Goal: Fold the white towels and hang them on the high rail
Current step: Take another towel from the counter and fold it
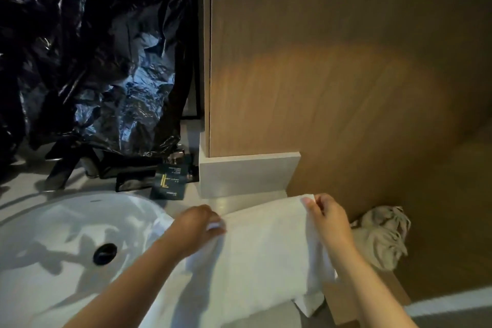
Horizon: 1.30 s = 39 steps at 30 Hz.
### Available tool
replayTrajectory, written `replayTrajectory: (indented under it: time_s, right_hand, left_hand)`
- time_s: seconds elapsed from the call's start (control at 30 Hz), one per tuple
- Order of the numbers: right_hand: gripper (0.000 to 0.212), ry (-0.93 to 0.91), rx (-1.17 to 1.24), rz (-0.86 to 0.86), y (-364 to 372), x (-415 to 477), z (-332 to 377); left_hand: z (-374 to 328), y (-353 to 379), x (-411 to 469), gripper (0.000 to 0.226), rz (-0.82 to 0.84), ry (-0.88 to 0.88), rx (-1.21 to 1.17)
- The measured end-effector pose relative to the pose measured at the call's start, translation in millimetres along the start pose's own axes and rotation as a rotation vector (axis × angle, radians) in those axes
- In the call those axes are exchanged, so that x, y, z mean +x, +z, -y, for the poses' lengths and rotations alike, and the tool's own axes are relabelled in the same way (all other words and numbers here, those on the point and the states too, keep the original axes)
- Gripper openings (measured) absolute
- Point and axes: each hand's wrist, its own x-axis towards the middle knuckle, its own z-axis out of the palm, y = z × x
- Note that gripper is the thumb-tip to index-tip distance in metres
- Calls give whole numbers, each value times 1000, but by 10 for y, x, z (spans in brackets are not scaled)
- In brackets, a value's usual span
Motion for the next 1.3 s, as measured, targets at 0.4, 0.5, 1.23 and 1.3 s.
replayTrajectory:
  time_s: [0.4,0.5,1.23,1.3]
  right_hand:
    - [26,113,-23,-104,302,136,-359]
    - [27,112,-51,-136,337,138,-383]
    - [29,-423,-216,468,1265,-387,483]
    - [33,-450,-271,503,1399,-385,548]
  left_hand:
    - [605,157,-220,47,15,-233,-64]
    - [697,81,-244,53,8,-232,-23]
    - [763,209,-821,28,-235,-794,-514]
    - [767,164,-829,46,-180,-823,-714]
